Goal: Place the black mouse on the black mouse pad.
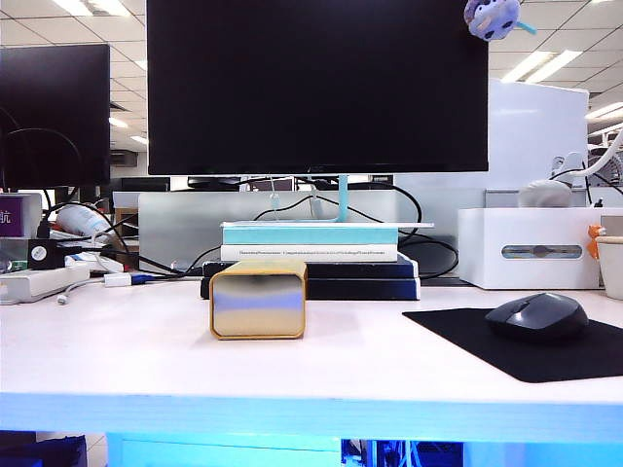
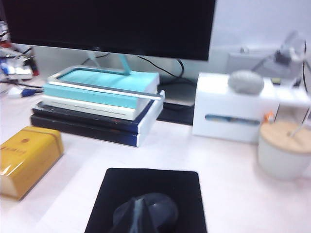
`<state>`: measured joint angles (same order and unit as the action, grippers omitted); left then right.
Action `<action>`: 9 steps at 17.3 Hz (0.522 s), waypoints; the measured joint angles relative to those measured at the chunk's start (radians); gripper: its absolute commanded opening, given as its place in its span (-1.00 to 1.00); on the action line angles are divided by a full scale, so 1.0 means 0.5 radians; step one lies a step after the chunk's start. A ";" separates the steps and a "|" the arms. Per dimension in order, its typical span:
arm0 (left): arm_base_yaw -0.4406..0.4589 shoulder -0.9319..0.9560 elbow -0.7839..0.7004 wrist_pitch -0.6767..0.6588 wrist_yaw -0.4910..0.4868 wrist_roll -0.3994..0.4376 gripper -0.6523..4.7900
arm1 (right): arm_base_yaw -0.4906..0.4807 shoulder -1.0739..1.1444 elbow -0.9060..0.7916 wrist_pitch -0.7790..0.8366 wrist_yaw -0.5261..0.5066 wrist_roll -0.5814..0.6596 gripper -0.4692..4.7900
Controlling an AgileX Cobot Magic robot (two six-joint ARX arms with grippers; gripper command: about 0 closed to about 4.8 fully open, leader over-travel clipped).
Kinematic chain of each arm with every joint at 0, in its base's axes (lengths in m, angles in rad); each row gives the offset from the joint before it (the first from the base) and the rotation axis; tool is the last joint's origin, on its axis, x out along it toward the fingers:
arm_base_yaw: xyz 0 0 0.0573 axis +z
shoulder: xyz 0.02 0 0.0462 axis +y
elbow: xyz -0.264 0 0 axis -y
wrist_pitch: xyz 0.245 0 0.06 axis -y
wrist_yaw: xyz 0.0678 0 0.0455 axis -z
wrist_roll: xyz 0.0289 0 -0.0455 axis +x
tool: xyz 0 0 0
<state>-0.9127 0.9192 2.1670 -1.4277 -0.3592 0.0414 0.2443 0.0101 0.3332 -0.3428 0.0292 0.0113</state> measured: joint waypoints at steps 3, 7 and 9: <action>0.000 -0.304 -0.419 -0.002 -0.002 -0.072 -0.78 | 0.001 -0.012 -0.217 0.037 0.190 0.082 -0.83; -0.002 -0.684 -1.527 0.495 0.172 -0.098 -0.78 | 0.002 -0.011 -0.396 0.040 0.204 0.091 -0.83; -0.002 -0.833 -2.174 0.975 0.442 -0.169 -0.78 | 0.004 -0.011 -0.454 0.043 0.201 0.091 -0.83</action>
<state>-0.9134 0.5026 1.0798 -0.9401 -0.1383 -0.0429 0.2462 0.0044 0.1062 -0.3210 0.1299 0.0566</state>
